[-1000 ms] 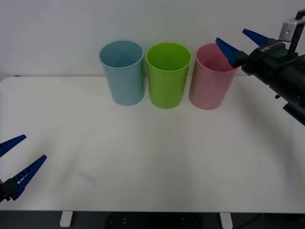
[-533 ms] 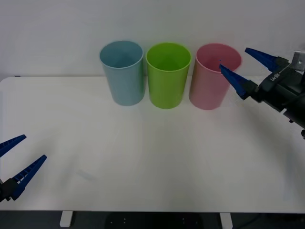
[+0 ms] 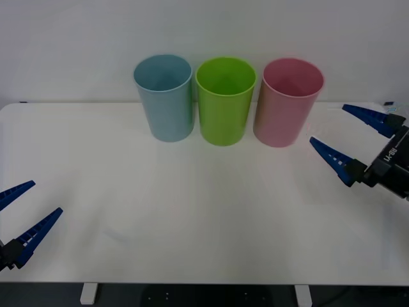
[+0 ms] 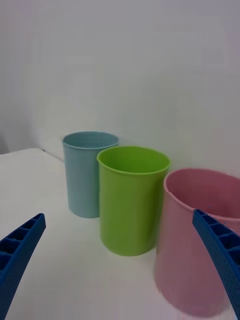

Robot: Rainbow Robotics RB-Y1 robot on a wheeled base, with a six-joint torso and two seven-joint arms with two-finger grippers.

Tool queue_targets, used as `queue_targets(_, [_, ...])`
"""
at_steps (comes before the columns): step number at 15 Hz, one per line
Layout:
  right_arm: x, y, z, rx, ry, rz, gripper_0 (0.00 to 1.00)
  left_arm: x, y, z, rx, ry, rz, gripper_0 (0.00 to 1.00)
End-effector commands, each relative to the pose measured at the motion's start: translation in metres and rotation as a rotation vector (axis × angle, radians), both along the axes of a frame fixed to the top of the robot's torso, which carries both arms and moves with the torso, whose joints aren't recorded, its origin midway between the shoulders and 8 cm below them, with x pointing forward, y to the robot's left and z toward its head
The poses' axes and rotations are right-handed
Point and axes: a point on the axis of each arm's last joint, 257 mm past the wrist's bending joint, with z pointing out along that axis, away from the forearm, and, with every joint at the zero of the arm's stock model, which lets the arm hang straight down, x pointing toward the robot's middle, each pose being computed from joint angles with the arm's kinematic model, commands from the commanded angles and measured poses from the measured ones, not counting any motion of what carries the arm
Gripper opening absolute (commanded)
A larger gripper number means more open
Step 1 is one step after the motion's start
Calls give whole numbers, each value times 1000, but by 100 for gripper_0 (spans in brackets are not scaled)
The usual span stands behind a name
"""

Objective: Grasp the object on the table and drop it into the matching bin: aluminum can to the light blue bin, PET bottle to the pink bin.

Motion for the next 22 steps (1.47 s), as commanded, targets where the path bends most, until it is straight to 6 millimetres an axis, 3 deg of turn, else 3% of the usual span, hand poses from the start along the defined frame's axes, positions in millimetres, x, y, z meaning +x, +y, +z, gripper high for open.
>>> queue_targets(1, [-20, -17, -17, -10, 29, -5, 100, 0, 0, 0, 0, 0, 0, 100])
queue_targets(8, [-46, -39, -61, 3, 118, -77, 100, 0, 0, 0, 0, 0, 0, 100])
queue_targets(17, [-67, -29, -102, 31, 209, -87, 100, 0, 0, 0, 0, 0, 0, 100])
queue_targets(22, [-68, -28, -104, 34, 213, -86, 100, 0, 0, 0, 0, 0, 0, 100])
